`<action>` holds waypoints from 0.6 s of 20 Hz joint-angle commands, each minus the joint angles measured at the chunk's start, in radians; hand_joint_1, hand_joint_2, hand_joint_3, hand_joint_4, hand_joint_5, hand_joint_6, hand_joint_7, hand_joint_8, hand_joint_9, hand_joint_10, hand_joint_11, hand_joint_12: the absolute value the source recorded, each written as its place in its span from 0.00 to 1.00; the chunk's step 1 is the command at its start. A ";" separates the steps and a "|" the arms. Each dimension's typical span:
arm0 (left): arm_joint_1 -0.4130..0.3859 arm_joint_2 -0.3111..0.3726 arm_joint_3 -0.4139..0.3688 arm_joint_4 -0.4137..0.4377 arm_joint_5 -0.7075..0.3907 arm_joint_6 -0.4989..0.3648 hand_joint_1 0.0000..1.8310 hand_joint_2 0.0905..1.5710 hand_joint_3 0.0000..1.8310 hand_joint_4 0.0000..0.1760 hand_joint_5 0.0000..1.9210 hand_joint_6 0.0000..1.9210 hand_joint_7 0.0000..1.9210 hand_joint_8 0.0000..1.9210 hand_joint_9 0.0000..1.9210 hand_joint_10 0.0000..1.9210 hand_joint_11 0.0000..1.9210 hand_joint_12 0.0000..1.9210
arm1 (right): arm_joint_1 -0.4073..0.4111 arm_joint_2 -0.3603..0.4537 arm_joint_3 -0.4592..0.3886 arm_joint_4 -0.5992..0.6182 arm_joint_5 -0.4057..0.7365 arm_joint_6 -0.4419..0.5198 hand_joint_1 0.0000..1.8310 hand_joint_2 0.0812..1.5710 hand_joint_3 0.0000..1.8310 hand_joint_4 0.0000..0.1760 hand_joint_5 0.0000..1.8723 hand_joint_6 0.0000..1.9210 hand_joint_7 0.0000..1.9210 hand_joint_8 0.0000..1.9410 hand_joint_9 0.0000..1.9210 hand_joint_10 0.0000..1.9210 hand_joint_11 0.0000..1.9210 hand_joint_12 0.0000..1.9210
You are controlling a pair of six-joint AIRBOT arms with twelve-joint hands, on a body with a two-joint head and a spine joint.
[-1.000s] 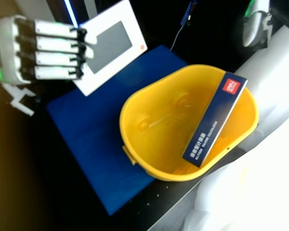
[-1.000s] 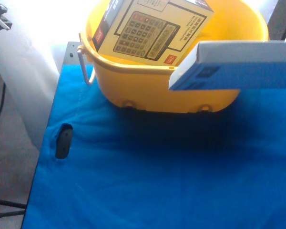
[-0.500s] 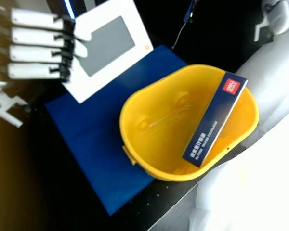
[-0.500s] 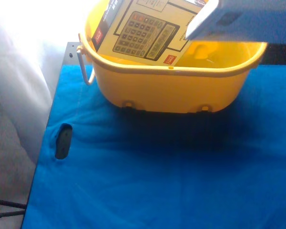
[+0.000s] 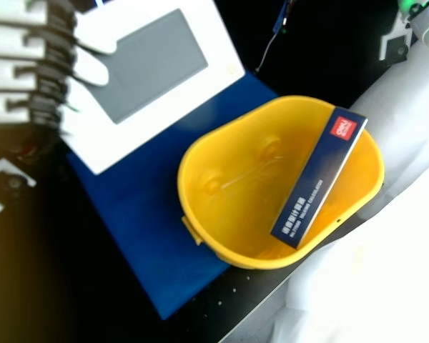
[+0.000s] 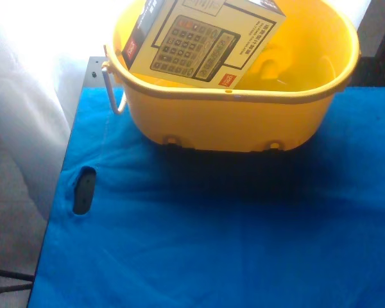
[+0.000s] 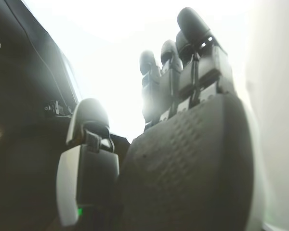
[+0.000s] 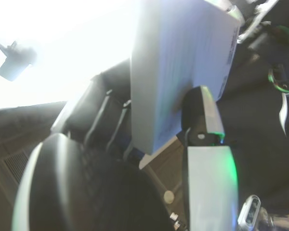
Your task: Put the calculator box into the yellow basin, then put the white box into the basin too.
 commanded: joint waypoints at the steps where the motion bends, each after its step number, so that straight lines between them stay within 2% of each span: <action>1: -0.010 0.005 -0.001 0.003 -0.135 -0.002 0.18 0.79 0.00 0.00 0.22 0.05 0.16 0.01 0.00 0.43 0.00 0.73 | 0.035 -0.011 0.014 -0.023 -0.030 0.004 0.74 0.72 0.00 0.00 0.50 0.56 0.47 0.50 0.42 0.75 0.36 0.83; 2: -0.009 0.005 -0.002 0.003 -0.137 -0.002 0.19 0.80 0.00 0.00 0.22 0.05 0.16 0.01 0.00 0.44 0.00 0.74 | 0.072 -0.029 0.029 -0.043 0.014 0.004 0.74 0.72 0.00 0.00 0.50 0.54 0.47 0.52 0.42 0.73 0.36 0.83; 3: -0.009 0.007 -0.003 0.005 -0.139 -0.002 0.21 0.80 0.00 0.00 0.21 0.13 0.16 0.01 0.00 0.45 0.00 0.76 | 0.109 -0.067 0.056 -0.043 0.070 0.002 0.74 0.72 0.00 0.00 0.50 0.56 0.47 0.50 0.42 0.75 0.36 0.83; 4: -0.009 0.007 -0.003 0.005 -0.139 -0.002 0.21 0.80 0.00 0.00 0.21 0.13 0.16 0.01 0.00 0.45 0.00 0.76 | 0.110 -0.070 0.059 -0.043 0.072 0.002 0.74 0.72 0.00 0.00 0.50 0.56 0.47 0.50 0.42 0.75 0.36 0.83; 5: -0.009 0.007 -0.006 0.006 -0.141 -0.002 0.21 0.81 0.00 0.00 0.15 0.25 0.15 0.00 0.00 0.44 0.00 0.78 | 0.114 -0.080 0.067 -0.043 0.081 0.002 0.74 0.72 0.00 0.00 0.50 0.54 0.47 0.52 0.42 0.73 0.36 0.83; 6: -0.010 0.007 -0.008 0.007 -0.143 -0.002 0.21 0.81 0.00 0.00 0.11 0.31 0.14 0.00 0.00 0.42 0.00 0.77 | 0.120 -0.091 0.075 -0.043 0.100 0.002 0.74 0.72 0.00 0.00 0.50 0.54 0.45 0.53 0.42 0.74 0.36 0.83; 7: -0.010 0.007 -0.008 0.007 -0.144 -0.002 0.22 0.80 0.00 0.00 0.09 0.33 0.12 0.00 0.00 0.39 0.00 0.77 | 0.129 -0.101 0.083 -0.043 0.120 0.000 0.74 0.72 0.00 0.00 0.50 0.56 0.47 0.50 0.42 0.75 0.36 0.83; 8: -0.009 0.007 -0.008 0.008 -0.144 -0.002 0.21 0.81 0.00 0.00 0.09 0.32 0.11 0.01 0.00 0.32 0.00 0.69 | 0.143 -0.114 0.091 -0.043 0.143 -0.007 0.74 0.72 0.00 0.00 0.50 0.54 0.47 0.52 0.42 0.73 0.36 0.83; 9: -0.009 0.007 -0.008 0.009 -0.144 -0.002 0.20 0.82 0.00 0.00 0.10 0.33 0.10 0.00 0.00 0.30 0.00 0.65 | 0.161 -0.129 0.097 -0.043 0.168 -0.020 0.74 0.72 0.00 0.00 0.50 0.54 0.45 0.53 0.42 0.74 0.36 0.83; 11: -0.010 0.006 -0.009 0.012 -0.143 -0.002 0.20 0.81 0.00 0.00 0.12 0.33 0.12 0.01 0.00 0.33 0.00 0.65 | 0.186 -0.163 0.113 -0.043 0.207 -0.040 0.74 0.71 0.00 0.00 0.50 0.53 0.47 0.52 0.42 0.73 0.36 0.83; 12: -0.010 0.004 -0.009 0.014 -0.142 -0.002 0.20 0.82 0.00 0.00 0.12 0.29 0.12 0.00 0.00 0.34 0.00 0.64 | 0.193 -0.177 0.121 -0.043 0.216 -0.040 0.74 0.72 0.00 0.00 0.50 0.54 0.45 0.53 0.42 0.74 0.36 0.83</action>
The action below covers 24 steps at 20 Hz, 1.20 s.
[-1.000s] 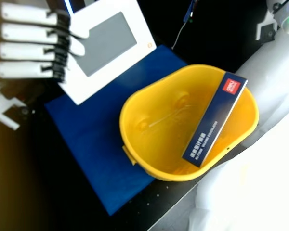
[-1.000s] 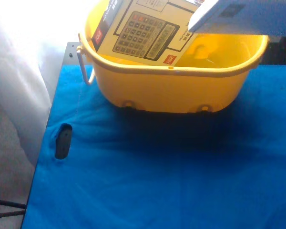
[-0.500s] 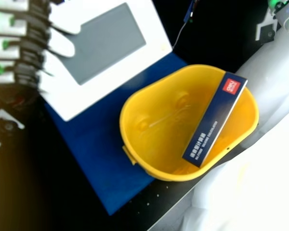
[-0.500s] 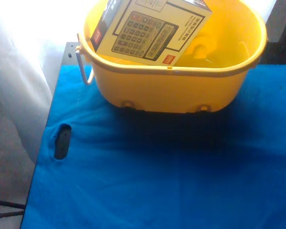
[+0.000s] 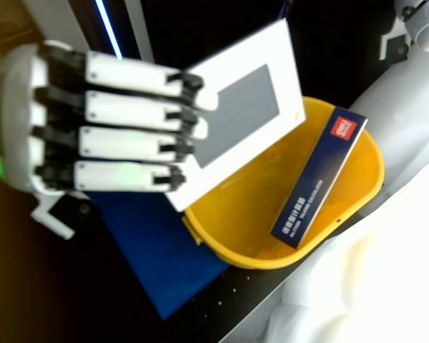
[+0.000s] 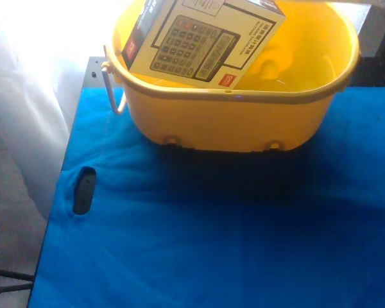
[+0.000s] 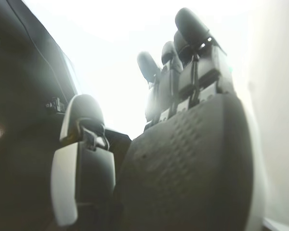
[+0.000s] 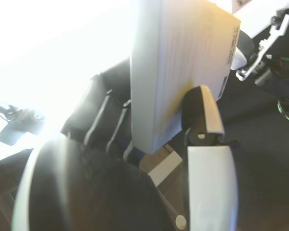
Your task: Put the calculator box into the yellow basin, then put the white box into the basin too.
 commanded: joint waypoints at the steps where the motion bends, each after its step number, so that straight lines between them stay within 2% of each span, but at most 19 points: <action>1: -0.010 0.001 -0.001 0.006 -0.123 -0.002 0.19 0.82 0.00 0.00 0.12 0.27 0.12 0.00 0.00 0.32 0.00 0.61 | 0.024 -0.007 0.009 -0.034 -0.093 0.005 0.74 0.72 0.00 0.00 0.50 0.56 0.47 0.50 0.42 0.75 0.36 0.83; 3: -0.010 0.000 -0.001 0.006 -0.123 -0.002 0.20 0.83 0.00 0.00 0.13 0.26 0.12 0.00 0.00 0.32 0.00 0.58 | 0.041 -0.038 0.027 -0.034 -0.072 0.004 0.74 0.71 0.00 0.00 0.50 0.54 0.47 0.53 0.42 0.73 0.36 0.83; 4: -0.010 0.000 -0.001 0.006 -0.123 -0.002 0.20 0.84 0.00 0.00 0.12 0.27 0.12 0.00 0.00 0.33 0.00 0.61 | 0.050 -0.055 0.036 -0.034 -0.057 0.004 0.67 0.77 0.00 0.00 0.46 0.68 0.35 0.67 0.31 0.62 0.26 0.80; 5: -0.010 -0.001 -0.001 0.006 -0.123 -0.002 0.20 0.83 0.00 0.00 0.11 0.30 0.12 0.00 0.00 0.32 0.00 0.61 | 0.051 -0.064 0.040 -0.034 -0.053 0.004 0.73 0.74 0.00 0.00 0.41 0.69 0.44 0.59 0.40 0.68 0.31 0.79; 6: -0.010 -0.003 -0.001 0.007 -0.123 -0.002 0.20 0.83 0.00 0.00 0.11 0.34 0.12 0.00 0.00 0.32 0.00 0.62 | 0.052 -0.074 0.043 -0.034 -0.046 0.004 0.74 0.74 0.00 0.00 0.39 0.71 0.44 0.60 0.43 0.68 0.35 0.77; 7: -0.010 -0.005 -0.001 0.008 -0.125 -0.002 0.20 0.82 0.00 0.00 0.11 0.36 0.13 0.00 0.00 0.31 0.00 0.62 | 0.057 -0.085 0.049 -0.034 -0.031 0.004 0.74 0.74 0.00 0.00 0.44 0.67 0.43 0.58 0.41 0.71 0.33 0.79; 8: -0.010 -0.006 -0.001 0.011 -0.126 -0.002 0.20 0.82 0.00 0.00 0.11 0.35 0.14 0.01 0.00 0.32 0.00 0.63 | 0.060 -0.098 0.057 -0.034 -0.015 0.003 0.74 0.73 0.00 0.00 0.43 0.67 0.45 0.56 0.44 0.69 0.35 0.79; 9: -0.011 -0.006 -0.002 0.013 -0.126 -0.002 0.20 0.82 0.00 0.00 0.12 0.35 0.14 0.01 0.00 0.33 0.00 0.64 | 0.061 -0.103 0.061 -0.034 -0.006 0.003 0.74 0.73 0.00 0.00 0.45 0.68 0.44 0.54 0.40 0.71 0.28 0.81; 11: -0.011 -0.007 -0.004 0.015 -0.127 -0.002 0.22 0.80 0.00 0.00 0.13 0.34 0.16 0.01 0.00 0.37 0.00 0.69 | 0.061 -0.110 0.065 -0.034 0.007 0.003 0.75 0.71 0.00 0.00 0.49 0.55 0.47 0.56 0.43 0.70 0.31 0.86; 12: -0.011 -0.007 -0.004 0.015 -0.128 -0.002 0.23 0.81 0.00 0.00 0.13 0.34 0.17 0.01 0.00 0.39 0.00 0.68 | 0.061 -0.111 0.066 -0.034 0.013 0.003 0.74 0.70 0.00 0.00 0.39 0.40 0.48 0.57 0.32 0.61 0.12 0.92; 13: -0.011 -0.007 -0.005 0.015 -0.128 -0.002 0.23 0.80 0.00 0.00 0.14 0.31 0.17 0.01 0.00 0.40 0.00 0.68 | 0.061 -0.111 0.067 -0.034 0.014 0.003 0.69 0.64 0.00 0.00 0.32 0.26 0.39 0.32 0.29 0.46 0.04 0.88; 14: -0.011 -0.007 -0.005 0.015 -0.130 -0.002 0.22 0.80 0.00 0.00 0.14 0.28 0.17 0.01 0.00 0.38 0.00 0.64 | 0.061 -0.111 0.068 -0.034 0.014 0.003 0.64 0.62 0.00 0.00 0.22 0.12 0.23 0.10 0.15 0.26 0.01 0.76; 15: -0.011 -0.007 -0.005 0.015 -0.129 -0.002 0.22 0.80 0.00 0.00 0.15 0.28 0.17 0.01 0.00 0.37 0.00 0.63 | 0.061 -0.111 0.069 -0.034 0.014 0.003 0.62 0.59 0.00 0.00 0.19 0.06 0.14 0.03 0.06 0.16 0.00 0.65; 16: -0.011 -0.007 -0.006 0.015 -0.129 -0.002 0.22 0.80 0.00 0.00 0.15 0.27 0.17 0.01 0.00 0.38 0.00 0.64 | 0.063 -0.110 0.069 -0.034 0.014 0.003 0.60 0.55 0.00 0.05 0.13 0.02 0.03 0.01 0.01 0.03 0.00 0.40; 17: -0.011 -0.007 -0.007 0.016 -0.130 -0.002 0.22 0.81 0.00 0.00 0.15 0.28 0.17 0.01 0.00 0.38 0.00 0.65 | 0.064 -0.110 0.069 -0.034 0.014 0.003 0.60 0.53 0.00 0.22 0.09 0.00 0.01 0.00 0.00 0.01 0.00 0.08; 19: -0.010 -0.006 -0.008 0.017 -0.132 -0.002 0.23 0.81 0.00 0.00 0.14 0.28 0.17 0.01 0.00 0.36 0.00 0.63 | 0.065 -0.110 0.069 -0.034 0.014 0.004 0.60 0.54 0.00 0.28 0.07 0.00 0.00 0.00 0.00 0.00 0.00 0.00; 20: -0.010 -0.006 -0.008 0.017 -0.132 -0.002 0.24 0.80 0.00 0.00 0.14 0.29 0.16 0.00 0.00 0.33 0.00 0.62 | 0.066 -0.110 0.070 -0.034 0.014 0.004 0.61 0.55 0.00 0.20 0.05 0.00 0.00 0.00 0.00 0.00 0.00 0.00; 22: -0.009 -0.001 -0.011 0.017 -0.133 -0.002 0.24 0.80 0.00 0.00 0.14 0.29 0.16 0.00 0.00 0.34 0.00 0.62 | 0.070 -0.110 0.071 -0.034 0.014 0.004 0.56 0.54 0.00 0.24 0.05 0.00 0.00 0.00 0.00 0.00 0.00 0.00; 24: -0.005 0.005 -0.017 0.017 -0.136 -0.003 0.24 0.80 0.00 0.00 0.13 0.29 0.15 0.00 0.00 0.31 0.00 0.60 | 0.073 -0.107 0.071 -0.034 0.013 0.004 0.54 0.56 0.01 0.19 0.05 0.00 0.00 0.00 0.00 0.00 0.00 0.00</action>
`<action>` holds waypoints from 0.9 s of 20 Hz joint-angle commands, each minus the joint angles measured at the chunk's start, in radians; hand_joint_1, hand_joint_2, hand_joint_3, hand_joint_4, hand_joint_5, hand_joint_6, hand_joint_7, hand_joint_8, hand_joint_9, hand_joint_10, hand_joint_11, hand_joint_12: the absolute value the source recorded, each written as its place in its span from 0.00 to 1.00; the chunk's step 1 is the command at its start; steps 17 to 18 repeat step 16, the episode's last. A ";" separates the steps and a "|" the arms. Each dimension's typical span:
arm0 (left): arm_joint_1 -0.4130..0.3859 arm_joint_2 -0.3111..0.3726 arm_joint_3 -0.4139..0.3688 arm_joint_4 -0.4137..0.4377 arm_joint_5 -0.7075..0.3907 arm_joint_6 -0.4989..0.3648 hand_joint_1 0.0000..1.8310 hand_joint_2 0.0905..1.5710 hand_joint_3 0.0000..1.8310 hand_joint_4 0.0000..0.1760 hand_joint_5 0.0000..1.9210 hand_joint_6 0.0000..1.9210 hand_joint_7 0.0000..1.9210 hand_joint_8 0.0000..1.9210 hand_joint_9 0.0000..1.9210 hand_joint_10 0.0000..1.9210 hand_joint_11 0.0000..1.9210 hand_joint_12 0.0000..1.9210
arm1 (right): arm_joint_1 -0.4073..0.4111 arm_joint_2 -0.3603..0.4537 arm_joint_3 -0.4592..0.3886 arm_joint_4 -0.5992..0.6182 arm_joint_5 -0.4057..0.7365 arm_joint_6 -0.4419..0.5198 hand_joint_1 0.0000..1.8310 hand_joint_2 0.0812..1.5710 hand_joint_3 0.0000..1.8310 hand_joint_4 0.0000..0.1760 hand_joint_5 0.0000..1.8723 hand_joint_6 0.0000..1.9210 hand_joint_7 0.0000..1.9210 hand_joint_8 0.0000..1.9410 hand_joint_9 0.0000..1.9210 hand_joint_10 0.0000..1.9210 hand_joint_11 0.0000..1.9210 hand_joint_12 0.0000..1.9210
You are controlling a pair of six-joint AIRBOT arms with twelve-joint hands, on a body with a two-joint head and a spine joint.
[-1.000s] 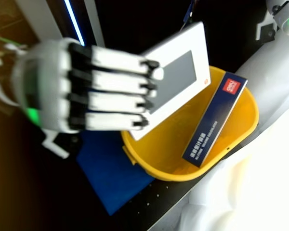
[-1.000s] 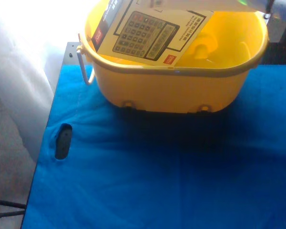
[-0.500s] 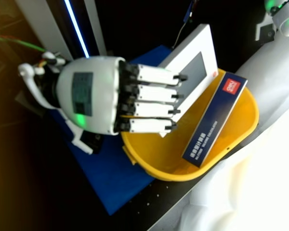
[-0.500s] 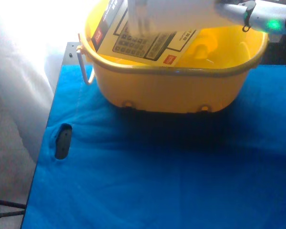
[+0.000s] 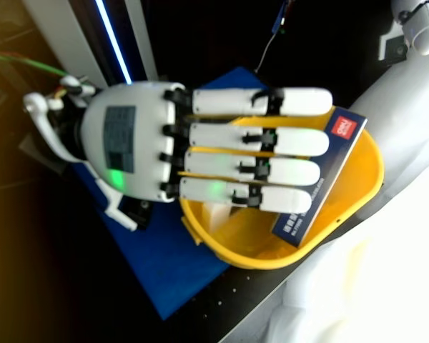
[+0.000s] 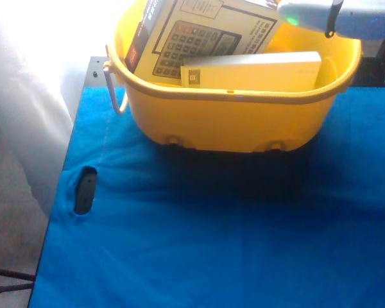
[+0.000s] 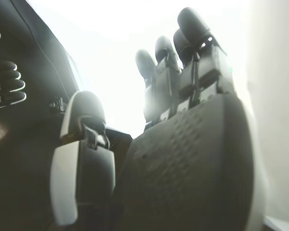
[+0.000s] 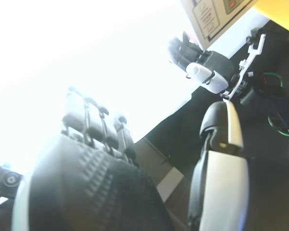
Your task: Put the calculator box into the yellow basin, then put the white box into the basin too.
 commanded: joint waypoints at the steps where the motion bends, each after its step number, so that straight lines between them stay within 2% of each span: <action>1: -0.002 0.010 -0.002 0.004 -0.137 -0.002 0.24 0.79 0.00 0.00 0.13 0.29 0.15 0.00 0.00 0.31 0.00 0.60 | 0.018 0.006 0.004 -0.034 -0.117 0.008 0.53 0.56 0.01 0.17 0.06 0.01 0.00 0.00 0.00 0.00 0.00 0.00; 2: 0.004 0.018 -0.010 0.004 -0.145 -0.003 0.24 0.80 0.00 0.00 0.13 0.28 0.16 0.00 0.00 0.33 0.00 0.61 | 0.017 0.008 0.003 -0.034 -0.118 0.008 0.52 0.56 0.01 0.06 0.08 0.02 0.00 0.00 0.00 0.00 0.00 0.00; 3: 0.011 0.031 -0.024 0.007 -0.159 -0.009 0.24 0.80 0.00 0.00 0.14 0.27 0.17 0.01 0.00 0.36 0.00 0.63 | 0.017 0.011 0.001 -0.034 -0.124 0.012 0.52 0.56 0.00 0.02 0.10 0.02 0.00 0.00 0.00 0.00 0.00 0.00; 5: 0.028 0.063 -0.058 0.035 -0.201 -0.046 0.28 0.77 0.00 0.00 0.17 0.29 0.23 0.05 0.02 0.48 0.00 0.69 | -0.003 0.031 -0.011 -0.034 -0.162 0.035 0.49 0.55 0.00 0.00 0.14 0.04 0.00 0.00 0.00 0.00 0.00 0.00; 6: 0.036 0.080 -0.081 0.051 -0.226 -0.060 0.28 0.75 0.00 0.00 0.17 0.27 0.24 0.07 0.04 0.48 0.00 0.71 | -0.025 0.045 -0.019 -0.034 -0.191 0.054 0.49 0.57 0.01 0.00 0.16 0.04 0.03 0.01 0.00 0.00 0.00 0.00; 8: 0.056 0.109 -0.123 0.080 -0.279 -0.082 0.29 0.75 0.00 0.00 0.18 0.26 0.23 0.19 0.08 0.53 0.00 0.78 | -0.062 0.068 -0.035 -0.034 -0.246 0.078 0.49 0.59 0.00 0.00 0.20 0.02 0.08 0.01 0.04 0.01 0.00 0.16; 9: 0.070 0.122 -0.141 0.096 -0.314 -0.103 0.28 0.75 0.00 0.00 0.18 0.26 0.22 0.21 0.09 0.51 0.00 0.79 | -0.076 0.078 -0.046 -0.034 -0.273 0.078 0.51 0.59 0.00 0.00 0.22 0.02 0.10 0.00 0.06 0.01 0.00 0.28; 10: 0.098 0.142 -0.167 0.117 -0.375 -0.142 0.29 0.72 0.00 0.00 0.16 0.28 0.19 0.31 0.09 0.53 0.00 0.83 | -0.093 0.090 -0.066 -0.034 -0.314 0.080 0.51 0.60 0.00 0.00 0.23 0.02 0.14 0.01 0.10 0.03 0.00 0.60; 11: 0.106 0.148 -0.176 0.122 -0.392 -0.153 0.29 0.72 0.00 0.00 0.16 0.28 0.19 0.31 0.09 0.53 0.00 0.83 | -0.095 0.098 -0.074 -0.034 -0.320 0.080 0.51 0.60 0.00 0.00 0.23 0.02 0.14 0.01 0.10 0.03 0.00 0.60; 12: 0.123 0.165 -0.200 0.132 -0.438 -0.165 0.28 0.71 0.00 0.00 0.15 0.29 0.18 0.33 0.10 0.52 0.00 0.82 | -0.110 0.107 -0.089 -0.034 -0.360 0.080 0.49 0.57 0.00 0.00 0.22 0.01 0.16 0.01 0.13 0.05 0.00 0.77; 13: 0.137 0.177 -0.222 0.137 -0.473 -0.165 0.27 0.72 0.00 0.00 0.14 0.30 0.17 0.34 0.09 0.52 0.00 0.83 | -0.124 0.112 -0.100 -0.034 -0.389 0.080 0.47 0.54 0.00 0.00 0.24 0.00 0.17 0.00 0.11 0.13 0.00 0.82; 14: 0.153 0.186 -0.240 0.139 -0.507 -0.165 0.30 0.72 0.00 0.00 0.14 0.31 0.16 0.38 0.08 0.56 0.00 0.84 | -0.132 0.114 -0.108 -0.034 -0.407 0.080 0.47 0.55 0.00 0.00 0.25 0.00 0.17 0.00 0.06 0.23 0.00 0.83; 15: 0.171 0.197 -0.259 0.142 -0.547 -0.167 0.28 0.76 0.01 0.00 0.11 0.31 0.12 0.42 0.06 0.59 0.00 0.85 | -0.140 0.117 -0.116 -0.034 -0.427 0.080 0.51 0.57 0.00 0.00 0.27 0.01 0.18 0.00 0.04 0.27 0.00 0.79; 16: 0.192 0.211 -0.284 0.149 -0.598 -0.170 0.28 0.77 0.00 0.00 0.11 0.32 0.11 0.43 0.06 0.59 0.00 0.85 | -0.151 0.120 -0.124 -0.034 -0.452 0.080 0.52 0.58 0.00 0.00 0.27 0.00 0.18 0.00 0.03 0.30 0.00 0.76; 18: 0.192 0.211 -0.284 0.149 -0.598 -0.170 0.28 0.77 0.00 0.00 0.11 0.32 0.11 0.43 0.06 0.59 0.00 0.85 | -0.151 0.120 -0.124 -0.034 -0.452 0.080 0.52 0.58 0.00 0.00 0.27 0.00 0.18 0.00 0.03 0.30 0.00 0.76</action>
